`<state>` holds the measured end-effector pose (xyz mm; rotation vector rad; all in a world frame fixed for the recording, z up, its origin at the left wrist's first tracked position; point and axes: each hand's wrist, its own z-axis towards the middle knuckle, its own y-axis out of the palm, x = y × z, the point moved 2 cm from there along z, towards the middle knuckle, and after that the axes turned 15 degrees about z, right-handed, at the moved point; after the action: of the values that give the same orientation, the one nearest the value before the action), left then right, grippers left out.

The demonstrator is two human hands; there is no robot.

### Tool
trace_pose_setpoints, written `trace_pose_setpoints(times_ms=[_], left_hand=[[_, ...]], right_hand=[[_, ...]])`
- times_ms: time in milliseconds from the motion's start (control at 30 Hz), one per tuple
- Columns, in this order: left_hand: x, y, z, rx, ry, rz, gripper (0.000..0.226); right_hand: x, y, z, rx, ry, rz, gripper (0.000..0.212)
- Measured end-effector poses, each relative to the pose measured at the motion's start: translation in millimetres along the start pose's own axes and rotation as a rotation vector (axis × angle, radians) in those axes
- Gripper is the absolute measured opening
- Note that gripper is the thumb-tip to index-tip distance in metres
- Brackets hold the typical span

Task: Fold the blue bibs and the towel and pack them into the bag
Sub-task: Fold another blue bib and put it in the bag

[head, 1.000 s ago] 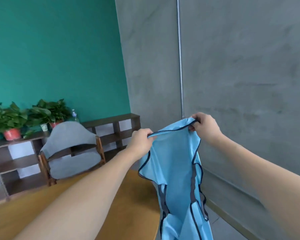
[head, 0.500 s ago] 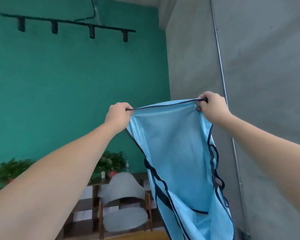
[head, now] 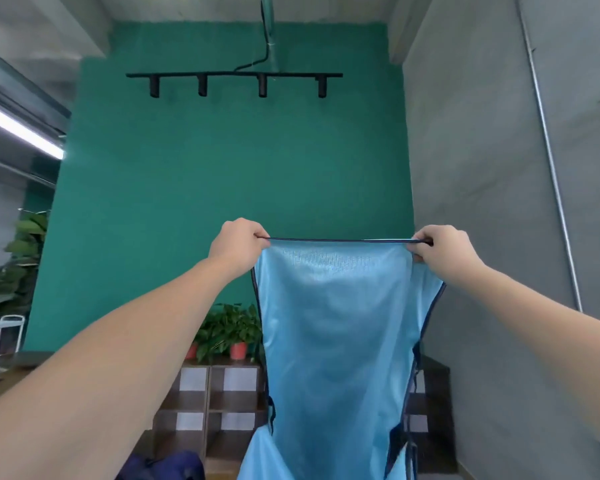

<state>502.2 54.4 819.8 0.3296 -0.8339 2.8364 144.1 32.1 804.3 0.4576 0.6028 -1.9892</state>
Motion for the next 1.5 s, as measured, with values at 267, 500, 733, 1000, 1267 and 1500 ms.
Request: trace_pose_setpoints(times_ms=[267, 500, 733, 1000, 1267, 1500], left_hand=[[-53, 70, 25, -0.049, -0.058, 0.055, 0.011], [-86, 145, 18, -0.16, -0.116, -0.093, 0.01], [-121, 252, -126, -0.466, -0.044, 0.051, 0.012], [-171, 344, -324, -0.816, -0.053, 0.082, 0.007], [-150, 364, -418, -0.713, 0.115, -0.046, 0.022], [-133, 373, -449, -0.771, 0.024, -0.277, 0.047]], right_hand=[[69, 67, 25, -0.052, 0.064, -0.038, 0.019], [134, 119, 19, -0.101, 0.112, -0.066, 0.014], [240, 163, -99, -0.329, 0.276, -0.131, 0.021], [338, 203, -296, -0.78, 0.56, -0.239, 0.024], [339, 233, -387, -0.637, 0.336, -0.04, 0.029], [334, 243, -421, -0.738, 0.246, 0.108, 0.05]])
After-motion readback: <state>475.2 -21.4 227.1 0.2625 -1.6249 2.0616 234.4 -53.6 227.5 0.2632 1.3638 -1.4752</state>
